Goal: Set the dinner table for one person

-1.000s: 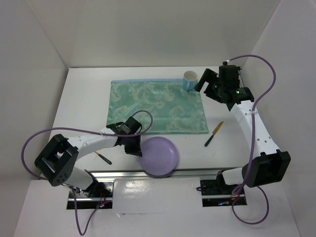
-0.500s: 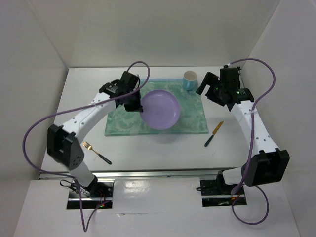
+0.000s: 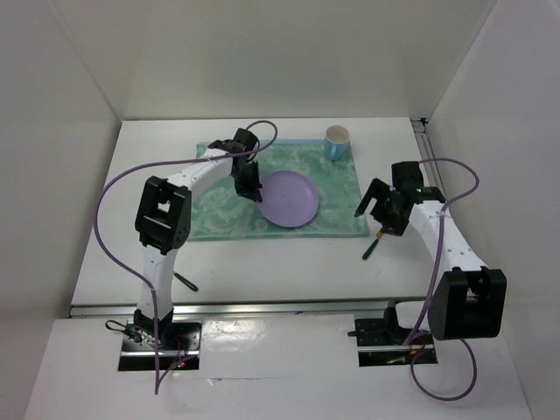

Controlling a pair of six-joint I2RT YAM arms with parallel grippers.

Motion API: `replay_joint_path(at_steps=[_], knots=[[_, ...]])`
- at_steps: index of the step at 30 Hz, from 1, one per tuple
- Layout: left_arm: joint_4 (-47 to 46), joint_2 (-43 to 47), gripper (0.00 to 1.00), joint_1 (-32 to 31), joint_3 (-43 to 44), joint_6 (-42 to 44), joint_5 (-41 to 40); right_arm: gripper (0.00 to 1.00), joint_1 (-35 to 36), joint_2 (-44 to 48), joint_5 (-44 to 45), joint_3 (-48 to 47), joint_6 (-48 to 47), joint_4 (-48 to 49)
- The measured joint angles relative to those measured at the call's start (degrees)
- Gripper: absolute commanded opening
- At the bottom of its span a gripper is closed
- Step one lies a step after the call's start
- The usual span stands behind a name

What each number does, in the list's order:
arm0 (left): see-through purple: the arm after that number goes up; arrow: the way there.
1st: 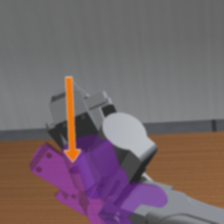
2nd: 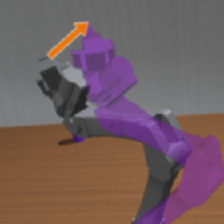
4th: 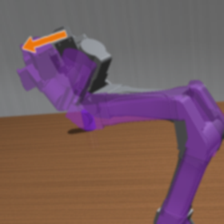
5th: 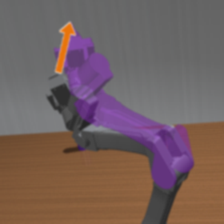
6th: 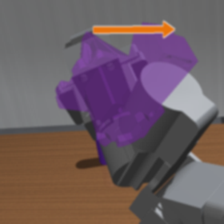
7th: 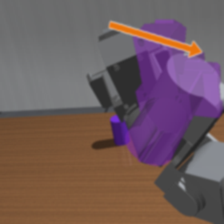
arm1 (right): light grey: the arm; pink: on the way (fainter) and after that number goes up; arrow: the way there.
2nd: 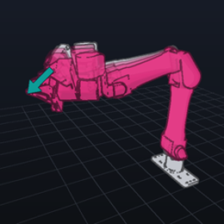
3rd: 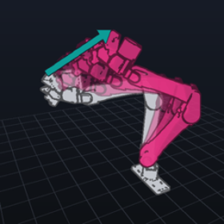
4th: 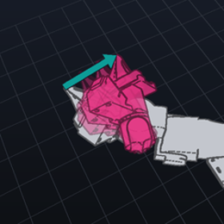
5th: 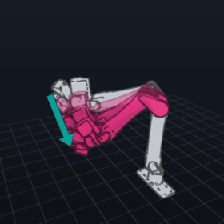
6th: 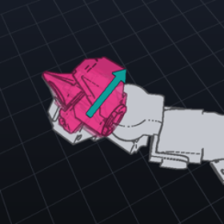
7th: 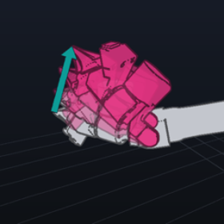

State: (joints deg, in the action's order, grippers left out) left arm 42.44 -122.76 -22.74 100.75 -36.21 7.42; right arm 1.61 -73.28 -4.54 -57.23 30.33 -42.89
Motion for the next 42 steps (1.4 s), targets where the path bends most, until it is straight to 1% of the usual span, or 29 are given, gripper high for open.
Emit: replay_joint_path(at_steps=[1, 5, 9, 14, 18, 19, 20, 21, 23, 24, 28, 29, 30, 32, 34, 35, 39, 40, 42], knots=[[-0.3, -0.2, 0.00, 0.1, 0.5, 0.0, 0.4, 0.96, -0.7, 0.0, -0.4, 1.7, 0.3, -0.2], [-1.6, -0.9, 0.00, 0.9, 3.0, 0.0, 1.9, 0.90, -2.2, 0.2, -0.9, 7.6, 2.8, -0.9], [-2.5, -1.6, 0.00, 2.5, 4.4, 0.0, 3.3, 0.90, -2.2, 0.4, -0.8, 8.0, 6.4, -0.7], [-3.1, -5.2, 0.00, 4.1, 6.9, 0.0, 4.3, 0.90, -2.2, 0.2, 0.7, 8.9, 10.8, 0.1], [-2.6, -7.5, 0.00, 4.3, 7.1, -0.1, 4.1, 0.85, -2.2, -3.0, 1.9, 9.8, 13.4, 1.2], [-2.2, -8.1, 0.08, 4.3, 7.5, -0.2, 4.2, 0.83, -2.2, -4.0, 2.2, 10.0, 13.8, 1.6], [-1.9, -8.5, 0.18, 4.3, 8.1, -0.2, 4.3, 0.80, -2.2, -4.8, 2.3, 10.1, 14.2, 1.8], [-1.9, -9.0, 0.36, 4.3, 8.6, -0.2, 4.5, 0.78, -2.2, -5.5, 2.6, 10.2, 14.5, 1.9], [-1.7, -9.3, 0.49, 4.3, 9.3, 0.0, 4.6, 0.75, -2.2, -6.2, 3.1, 10.8, 15.2, 3.0], [-1.7, -9.3, 0.63, 4.3, 9.3, 0.0, 4.3, 0.75, -2.2, -6.4, 3.4, 11.1, 15.4, 3.3], [-1.3, -9.3, 0.78, 4.2, 9.2, 0.0, 3.7, 0.67, -2.2, -7.5, 4.3, 12.7, 16.0, 4.4], [-1.3, -9.1, 0.84, 4.2, 9.1, 0.1, 3.7, 0.67, -2.2, -8.3, 4.7, 12.7, 16.1, 4.4], [-1.3, -8.9, 0.86, 4.2, 8.7, 0.4, 3.6, 0.67, -2.2, -9.2, 5.1, 12.8, 16.3, 4.6], [-1.1, -7.6, 0.86, 4.2, 7.5, 0.3, 3.2, 0.58, -2.2, -10.8, 5.5, 12.8, 16.3, 4.9], [-0.9, -5.0, 0.86, 4.2, 5.1, 0.5, 2.4, 0.53, -2.2, -12.0, 5.8, 12.8, 16.3, 5.3], [-0.4, -3.1, 0.86, 4.2, 3.9, 0.5, 2.1, 0.46, -2.2, -12.0, 5.8, 12.9, 16.3, 5.4], [0.0, 5.8, 0.86, 4.1, -0.2, 1.6, 0.3, 0.24, -2.2, -12.3, 6.3, 12.9, 16.5, 6.0], [0.2, 8.7, 0.86, 4.0, -1.3, 1.7, -0.1, 0.12, -2.2, -12.3, 6.5, 12.9, 16.9, 6.1], [-0.2, 14.5, 0.92, 3.9, -3.1, 1.9, -1.1, 0.00, -2.2, -11.9, 7.1, 12.9, 17.3, 6.3]])
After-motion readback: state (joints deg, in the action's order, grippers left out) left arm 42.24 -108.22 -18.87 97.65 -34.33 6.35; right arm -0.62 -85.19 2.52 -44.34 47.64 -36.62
